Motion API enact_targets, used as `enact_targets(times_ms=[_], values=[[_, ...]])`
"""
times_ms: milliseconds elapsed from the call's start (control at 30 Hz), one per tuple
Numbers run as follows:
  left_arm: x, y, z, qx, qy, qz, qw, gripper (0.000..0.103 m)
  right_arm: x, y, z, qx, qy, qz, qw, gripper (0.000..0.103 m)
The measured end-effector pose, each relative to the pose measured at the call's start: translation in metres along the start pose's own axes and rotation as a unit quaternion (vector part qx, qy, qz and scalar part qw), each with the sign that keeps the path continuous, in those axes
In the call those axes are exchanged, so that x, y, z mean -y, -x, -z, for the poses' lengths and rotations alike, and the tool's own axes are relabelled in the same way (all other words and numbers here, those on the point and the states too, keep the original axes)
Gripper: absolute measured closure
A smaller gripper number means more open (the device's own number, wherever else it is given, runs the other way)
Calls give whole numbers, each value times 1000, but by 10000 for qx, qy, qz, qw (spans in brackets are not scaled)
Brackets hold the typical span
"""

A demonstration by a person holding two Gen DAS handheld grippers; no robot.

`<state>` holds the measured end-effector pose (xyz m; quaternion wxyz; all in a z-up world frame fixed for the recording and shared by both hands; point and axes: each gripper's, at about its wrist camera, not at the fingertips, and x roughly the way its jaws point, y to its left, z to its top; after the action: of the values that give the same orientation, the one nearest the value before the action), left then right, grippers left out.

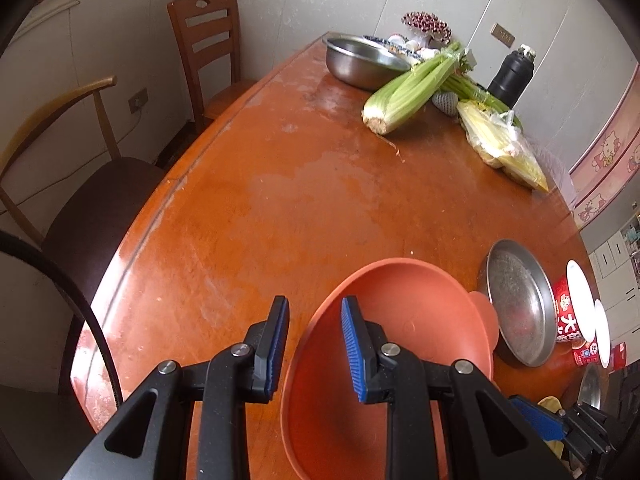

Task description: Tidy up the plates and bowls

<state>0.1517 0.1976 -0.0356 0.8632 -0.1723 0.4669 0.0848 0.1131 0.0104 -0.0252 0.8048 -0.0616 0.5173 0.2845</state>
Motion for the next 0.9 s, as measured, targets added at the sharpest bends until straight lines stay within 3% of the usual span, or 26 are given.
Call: enact_targets(times_ms=[100, 267, 533, 733, 900], values=[[0, 13, -1, 139, 26, -6, 9999, 75, 3, 14, 1, 233, 119, 118, 9996, 59], [10, 42, 2, 406, -86, -41, 9991, 64, 9, 39, 1, 584, 393, 186, 9973, 59], [47, 92, 17, 737, -382, 92, 9965, 50, 29, 81, 4, 1013, 818, 322, 9910, 58], [71, 108, 33, 734, -535, 130, 9958, 50, 47, 99, 13, 988, 1134, 246, 9883, 58], [85, 105, 59, 527, -372, 122, 9978, 50, 61, 96, 26, 743, 1350, 225, 9878, 57]])
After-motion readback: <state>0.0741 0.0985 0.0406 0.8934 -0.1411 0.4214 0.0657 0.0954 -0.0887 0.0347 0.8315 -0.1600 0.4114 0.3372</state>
